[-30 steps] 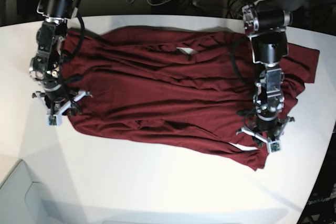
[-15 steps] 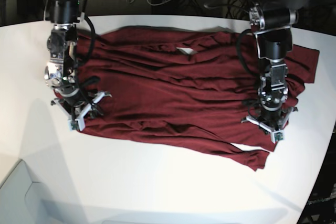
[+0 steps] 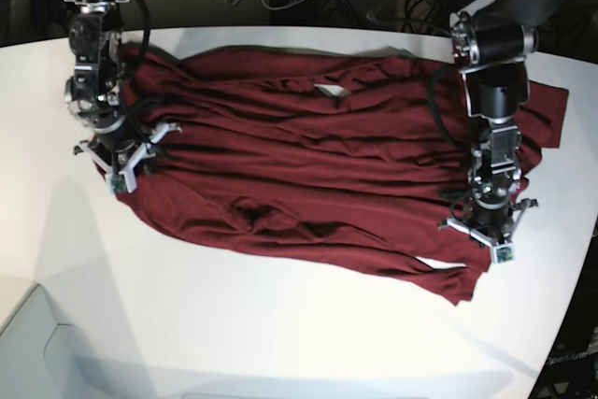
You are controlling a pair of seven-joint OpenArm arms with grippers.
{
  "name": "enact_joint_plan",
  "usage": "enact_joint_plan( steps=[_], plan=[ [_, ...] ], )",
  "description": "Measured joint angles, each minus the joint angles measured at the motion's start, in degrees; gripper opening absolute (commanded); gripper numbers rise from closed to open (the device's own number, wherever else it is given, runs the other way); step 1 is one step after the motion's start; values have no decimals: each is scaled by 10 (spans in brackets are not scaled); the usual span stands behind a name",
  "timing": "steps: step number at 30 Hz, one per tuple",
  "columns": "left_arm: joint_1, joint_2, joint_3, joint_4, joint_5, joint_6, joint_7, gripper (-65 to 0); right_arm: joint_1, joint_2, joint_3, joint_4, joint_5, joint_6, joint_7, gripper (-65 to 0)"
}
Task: Layout the t-shirt on the table in an organized manner, then fold the t-shirt properly
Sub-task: 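Pinch the shirt's sides with both grippers and pull them outward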
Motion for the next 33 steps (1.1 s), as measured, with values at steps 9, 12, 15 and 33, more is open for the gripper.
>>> enact_joint_plan(
  steps=[9, 12, 15, 33],
  plan=[
    [-2, 3, 0, 9, 0, 2, 4, -588, -35, -1, 3, 84, -8, 62, -19, -459],
    [7, 3, 0, 47, -2, 2, 6, -588, -18, -2, 4, 97, -8, 62, -24, -459],
    [16, 3, -2, 95, -2, 2, 4, -588, 12, -2, 3, 98, -7, 63, -21, -460],
    [-51, 19, 0, -78, 2, 4, -10, -588, 227, -4, 4, -276, 7, 69, 34, -650]
  ],
)
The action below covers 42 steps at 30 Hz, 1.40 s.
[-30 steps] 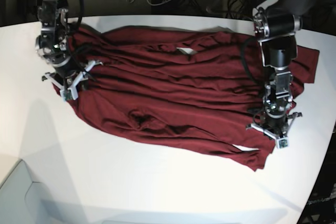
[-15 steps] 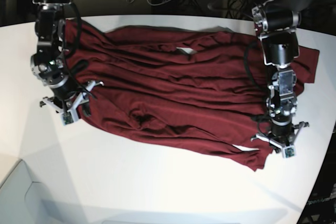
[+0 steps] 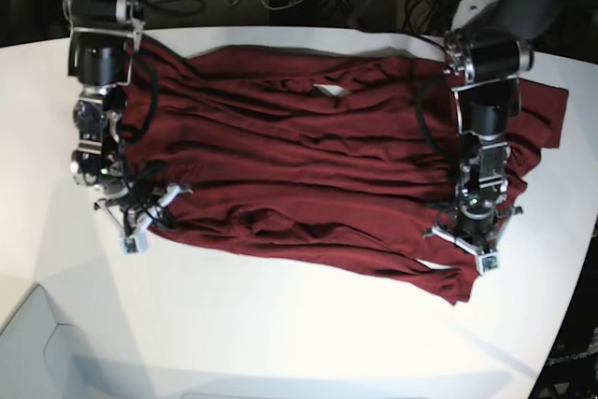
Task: Layout the t-shirt on the table in an organized manner, then fold the t-shirt properly
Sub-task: 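Pinch the shirt's sides with both grippers and pull them outward, then release and move both grippers up the shirt's sides toward the collar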
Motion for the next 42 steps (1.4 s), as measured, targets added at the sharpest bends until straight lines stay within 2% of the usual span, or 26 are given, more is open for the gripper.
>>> enact_joint_plan(
  steps=[5, 6, 9, 12, 18, 21, 25, 29, 33, 38, 39, 42],
  plan=[
    [-43, -5, 0, -62, 0, 0, 0, -588, 88, 29, 0, -176, 10, 11, 115, -650],
    [-46, -5, 0, -70, 0, 0, -9, -588, 110, 33, 0, -216, 8, 10, 140, -650],
    [-48, -1, 0, -80, 0, 0, -72, -588, 157, 43, -2, -285, -8, 5, 170, -650],
    [-53, 2, 0, -80, 0, 0, -111, -588, 171, 45, -3, -297, -14, -3, 182, -650],
    [-83, 12, 0, -68, -4, 0, -110, -588, 205, 44, -1, -271, -19, -5, 208, -650],
    [-81, 15, 0, -28, -4, -2, -108, -588, 188, 44, -1, -190, -13, -5, 175, -650],
    [-63, 8, 0, 16, -2, 0, -110, -588, 82, 43, 0, -38, -16, -6, 107, -650],
    [-15, 14, 0, 62, 1, -2, -19, -588, -26, 12, 0, 143, -19, -6, 24, -650],
    [27, 12, 0, 87, 0, -1, 29, -588, -80, -11, 1, 266, -11, -3, -26, -650],
    [16, 6, 0, 20, 0, -1, 9, -588, -109, -24, -3, 246, -12, -2, -49, -650],
    [17, 6, 0, 1, 1, 0, -26, -588, -108, -22, -3, 227, -12, -1, -52, -650],
    [12, 0, 1, -42, 0, -1, -85, -588, -94, -19, -1, 168, -12, -2, -46, -650]
  ],
)
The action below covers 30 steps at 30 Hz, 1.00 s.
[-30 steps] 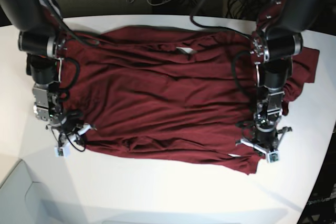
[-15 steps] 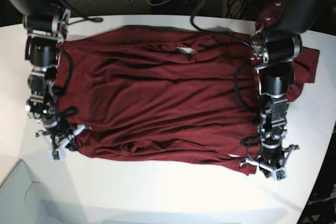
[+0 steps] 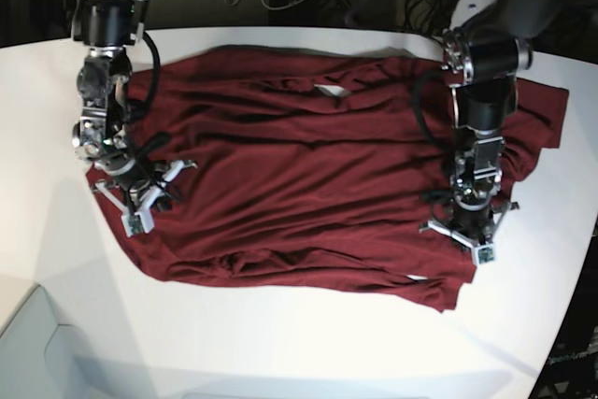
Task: Layout the t-shirt on the table in an organized manner, then fold the t-shirt properly
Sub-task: 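Release and move both grippers up the shirt's sides toward the collar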
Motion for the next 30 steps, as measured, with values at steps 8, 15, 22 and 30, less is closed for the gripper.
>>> enact_joint_plan(
  steps=[8, 15, 22, 30],
  plan=[
    [-44, -43, 82, -108, -3, 0, -89, -588, 84, 38, -3, -186, 16, -1, 120, -650],
    [-60, -45, 93, -111, -1, 1, -80, -588, 156, 44, -4, -301, 8, -1, 181, -650],
    [-95, -56, 92, -108, 0, 0, -79, -588, 153, 42, -5, -231, -11, 0, 147, -650],
    [-96, -70, 89, -46, -3, 3, -73, -588, 23, 55, 1, 46, -6, -3, -5, -650]
  ],
)
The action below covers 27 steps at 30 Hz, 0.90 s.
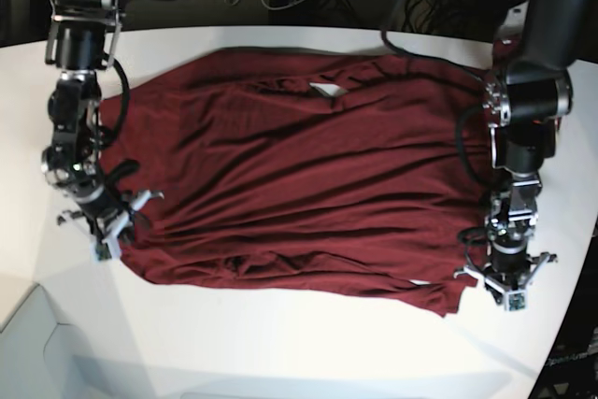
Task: Layout the t-shirt on the table in an organized manner, then fold the t-shirt properly
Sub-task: 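Release and move both grippers up the shirt's sides toward the collar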
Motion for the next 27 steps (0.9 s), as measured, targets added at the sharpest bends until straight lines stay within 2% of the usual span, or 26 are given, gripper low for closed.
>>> enact_joint_plan(
  steps=[2, 4, 9, 12, 16, 21, 25, 27],
  plan=[
    [28, 3, 0, 38, -2, 0, 31, -588, -59, -1, 0, 59, 0, 2, -43, -650],
    [60, 7, 0, 76, -1, -2, 67, -589, -103, -4, 0, 99, 1, 3, -59, -650],
    [162, 15, 0, 251, -24, 0, 158, -589, -156, -39, 30, 116, 11, 8, -54, -650],
    [207, 17, 1, 348, -58, -4, 216, -589, -153, -40, 60, 80, 8, 4, -47, -650],
    [258, 17, 1, 443, -84, -2, 279, -589, -109, -19, 68, 5, 13, 3, -3, -650],
    [307, 17, 1, 518, -92, -3, 321, -590, -92, -8, 68, -37, 17, 3, 44, -650],
    [344, 18, 1, 538, -91, -2, 346, -590, -94, -5, 66, 3, -1, 6, 4, -650],
    [365, 19, 1, 560, -91, 0, 351, -590, -118, -5, 71, 59, 2, 3, 9, -650]
  ],
)
